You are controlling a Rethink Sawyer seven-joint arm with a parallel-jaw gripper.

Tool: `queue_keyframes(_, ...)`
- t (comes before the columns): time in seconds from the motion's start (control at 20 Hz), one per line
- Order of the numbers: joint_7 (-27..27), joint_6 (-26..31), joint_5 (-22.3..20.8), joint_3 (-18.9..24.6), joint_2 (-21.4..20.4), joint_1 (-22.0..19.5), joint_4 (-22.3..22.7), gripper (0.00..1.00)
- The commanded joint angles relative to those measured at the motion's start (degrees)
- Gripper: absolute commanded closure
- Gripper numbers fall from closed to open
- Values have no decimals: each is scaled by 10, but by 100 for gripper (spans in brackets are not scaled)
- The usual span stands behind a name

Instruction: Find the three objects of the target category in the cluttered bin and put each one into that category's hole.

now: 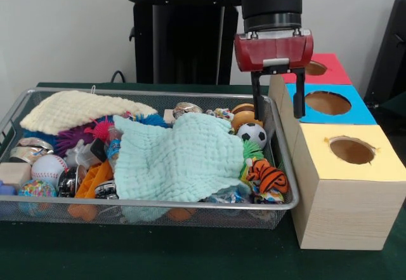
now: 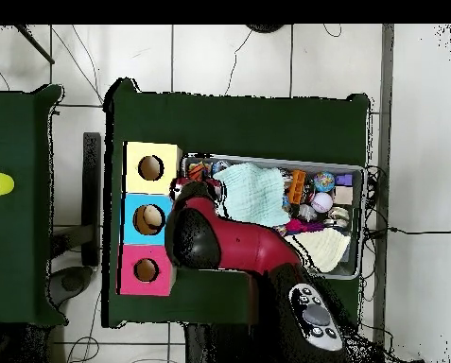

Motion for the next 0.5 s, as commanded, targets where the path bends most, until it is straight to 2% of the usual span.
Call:
queue_keyframes(0.05,71,-40,-40,42,64,-26,-58,0)
queue_keyframes(0.25,63,-51,-63,55,100,-48,-73,0)
queue_keyframes(0.5,62,-47,-85,56,107,-58,-76,0)
